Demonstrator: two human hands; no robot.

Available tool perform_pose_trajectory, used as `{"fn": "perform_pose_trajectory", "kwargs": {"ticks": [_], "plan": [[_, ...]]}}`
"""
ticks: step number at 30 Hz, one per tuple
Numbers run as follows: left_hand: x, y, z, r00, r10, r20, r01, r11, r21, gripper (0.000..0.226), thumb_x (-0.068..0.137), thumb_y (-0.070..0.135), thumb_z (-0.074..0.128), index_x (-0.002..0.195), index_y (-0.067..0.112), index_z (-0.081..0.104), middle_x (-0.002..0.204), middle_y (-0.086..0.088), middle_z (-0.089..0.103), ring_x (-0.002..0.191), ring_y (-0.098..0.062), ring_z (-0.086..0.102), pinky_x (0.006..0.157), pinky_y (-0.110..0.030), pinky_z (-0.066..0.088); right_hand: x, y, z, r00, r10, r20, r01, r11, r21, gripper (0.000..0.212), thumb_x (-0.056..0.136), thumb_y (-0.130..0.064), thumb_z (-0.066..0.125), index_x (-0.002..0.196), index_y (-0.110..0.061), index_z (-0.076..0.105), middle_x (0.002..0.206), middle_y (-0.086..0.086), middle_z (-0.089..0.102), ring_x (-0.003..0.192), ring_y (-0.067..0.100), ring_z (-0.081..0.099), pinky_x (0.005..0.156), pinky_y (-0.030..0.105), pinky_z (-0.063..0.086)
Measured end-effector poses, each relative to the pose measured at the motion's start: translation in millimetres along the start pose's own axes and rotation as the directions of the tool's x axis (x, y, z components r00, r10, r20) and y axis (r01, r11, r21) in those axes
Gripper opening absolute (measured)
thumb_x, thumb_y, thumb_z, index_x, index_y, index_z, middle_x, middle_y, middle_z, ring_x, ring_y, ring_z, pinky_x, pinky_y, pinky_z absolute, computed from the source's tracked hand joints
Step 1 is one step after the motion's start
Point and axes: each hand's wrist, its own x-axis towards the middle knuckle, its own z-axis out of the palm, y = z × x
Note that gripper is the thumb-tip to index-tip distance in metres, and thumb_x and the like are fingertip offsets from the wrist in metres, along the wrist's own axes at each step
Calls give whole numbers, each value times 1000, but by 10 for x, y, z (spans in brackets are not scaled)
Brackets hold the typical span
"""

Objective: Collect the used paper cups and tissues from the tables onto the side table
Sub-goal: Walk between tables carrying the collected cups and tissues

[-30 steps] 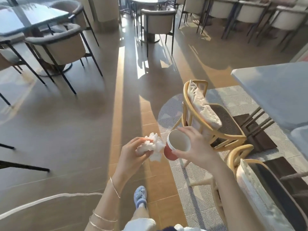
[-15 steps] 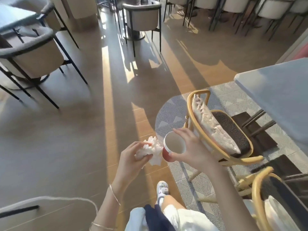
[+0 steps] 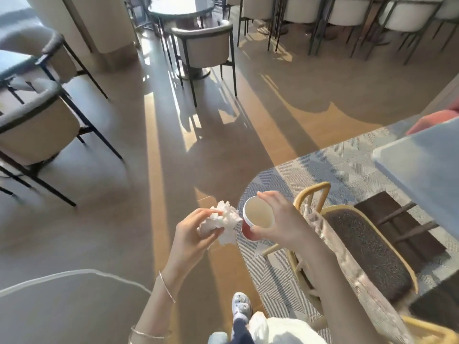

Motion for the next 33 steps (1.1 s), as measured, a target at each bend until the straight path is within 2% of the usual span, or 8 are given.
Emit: {"fn": "perform_pose_trajectory", "kwargs": {"ticks": [6,12,19,22,27,33], "plan": [[956,-253,95,1000,-8,-12,8,1000,-17,29,72,10,77,100,15,68,102,9,67,98,-7,61,81,-31,50,880,142,-234,999,7,-41,-7,1000,-7,82,70,-38,72,140,-19,34,136,-7,36,122,13,38,96,24,34],[1989,-546,223,997,38,66,-40,999,20,28,72,11,77,98,18,69,99,11,66,92,0,60,78,-16,45,1654,366,-418,995,63,-78,-59,996,60,81,70,-36,74,139,-16,36,135,-7,38,121,11,39,97,23,34],[3532,-976,393,983,88,159,-84,996,-28,31,70,8,79,97,19,69,98,11,67,86,-1,60,71,-15,45,2874,595,-754,963,188,-192,-178,982,71,81,70,-36,74,139,-17,35,136,-6,37,121,9,38,97,18,29],[4152,-1071,427,970,127,206,-124,992,-27,31,70,9,79,98,18,69,98,10,67,86,2,58,68,-10,42,3324,617,-944,947,225,-230,-210,974,87,81,70,-37,75,138,-18,36,135,-7,37,120,10,39,96,17,29],[5129,-1192,556,943,179,282,-168,984,-62,31,70,9,79,98,17,70,97,11,66,83,5,57,67,-6,40,4026,717,-1181,896,294,-333,-270,956,117,83,66,-38,77,138,-17,39,134,-7,39,121,8,40,95,16,29],[5886,-1312,912,913,188,363,-163,982,-97,29,70,11,79,97,15,70,95,10,65,81,8,55,69,-4,37,4536,1050,-1405,860,372,-349,-348,928,131,83,68,-40,75,138,-18,37,135,-8,38,120,8,40,99,22,32]]}}
